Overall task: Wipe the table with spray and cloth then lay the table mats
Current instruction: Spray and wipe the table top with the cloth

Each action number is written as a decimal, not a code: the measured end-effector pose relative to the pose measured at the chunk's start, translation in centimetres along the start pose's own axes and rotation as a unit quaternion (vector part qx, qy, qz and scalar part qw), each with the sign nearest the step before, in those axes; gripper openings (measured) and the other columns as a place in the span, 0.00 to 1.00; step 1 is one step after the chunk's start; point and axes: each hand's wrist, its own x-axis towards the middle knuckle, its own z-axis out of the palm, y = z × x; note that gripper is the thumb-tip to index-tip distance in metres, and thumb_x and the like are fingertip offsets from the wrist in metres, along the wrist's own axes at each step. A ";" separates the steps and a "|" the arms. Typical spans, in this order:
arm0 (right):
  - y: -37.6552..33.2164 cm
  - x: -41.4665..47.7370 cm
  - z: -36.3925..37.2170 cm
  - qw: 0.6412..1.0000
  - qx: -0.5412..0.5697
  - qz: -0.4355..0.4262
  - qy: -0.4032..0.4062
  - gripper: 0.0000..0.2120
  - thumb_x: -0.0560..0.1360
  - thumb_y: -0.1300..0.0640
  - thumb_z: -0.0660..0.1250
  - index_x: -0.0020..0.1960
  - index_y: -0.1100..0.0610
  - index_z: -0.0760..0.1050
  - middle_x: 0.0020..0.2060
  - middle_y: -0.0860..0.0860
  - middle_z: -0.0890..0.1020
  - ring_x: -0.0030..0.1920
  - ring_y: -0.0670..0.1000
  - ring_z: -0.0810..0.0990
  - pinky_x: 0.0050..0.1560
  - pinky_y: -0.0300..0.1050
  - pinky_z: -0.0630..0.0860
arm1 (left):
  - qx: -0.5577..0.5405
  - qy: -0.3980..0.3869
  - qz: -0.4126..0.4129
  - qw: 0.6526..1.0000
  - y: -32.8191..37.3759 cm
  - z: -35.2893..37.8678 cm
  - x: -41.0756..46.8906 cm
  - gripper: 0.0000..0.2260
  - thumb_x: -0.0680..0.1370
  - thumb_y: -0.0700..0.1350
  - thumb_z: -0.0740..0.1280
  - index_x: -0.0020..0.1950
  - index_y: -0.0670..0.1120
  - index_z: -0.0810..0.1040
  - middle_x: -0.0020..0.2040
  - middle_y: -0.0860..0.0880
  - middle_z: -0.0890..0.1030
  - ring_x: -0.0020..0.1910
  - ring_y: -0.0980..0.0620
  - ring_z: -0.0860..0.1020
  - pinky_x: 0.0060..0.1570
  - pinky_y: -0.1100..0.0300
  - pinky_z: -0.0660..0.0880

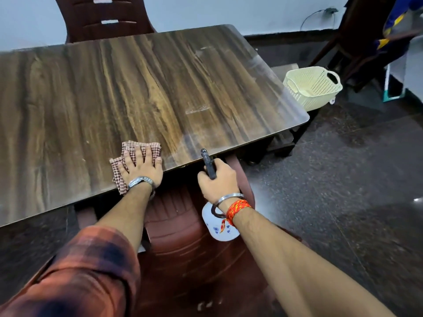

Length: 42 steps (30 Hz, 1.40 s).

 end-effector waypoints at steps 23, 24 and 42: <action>3.4 15.3 -9.7 0.985 -0.032 -0.073 -0.155 0.11 0.69 0.57 0.65 0.34 0.53 0.63 0.36 0.54 0.73 0.37 0.55 0.68 0.40 0.49 0.69 | -0.015 0.040 -0.067 0.997 16.8 1.1 5.9 0.26 0.80 0.62 0.42 0.78 0.60 0.48 0.80 0.55 0.46 0.78 0.46 0.40 0.73 0.41 0.38; 3.3 16.2 -10.0 0.984 -0.042 -0.067 -0.163 0.09 0.69 0.56 0.64 0.34 0.54 0.64 0.37 0.55 0.74 0.37 0.56 0.70 0.40 0.50 0.72 | -0.021 0.036 -0.068 0.997 17.8 1.0 6.5 0.26 0.80 0.62 0.42 0.78 0.60 0.48 0.80 0.55 0.46 0.77 0.46 0.40 0.73 0.41 0.37; 8.0 35.3 -23.7 0.972 -0.067 -0.032 -0.221 0.10 0.65 0.49 0.63 0.41 0.53 0.74 0.39 0.55 0.83 0.40 0.62 0.82 0.43 0.59 0.82 | 0.014 0.050 0.029 0.998 44.9 3.2 11.7 0.27 0.78 0.62 0.45 0.78 0.60 0.53 0.79 0.55 0.51 0.78 0.45 0.44 0.73 0.40 0.39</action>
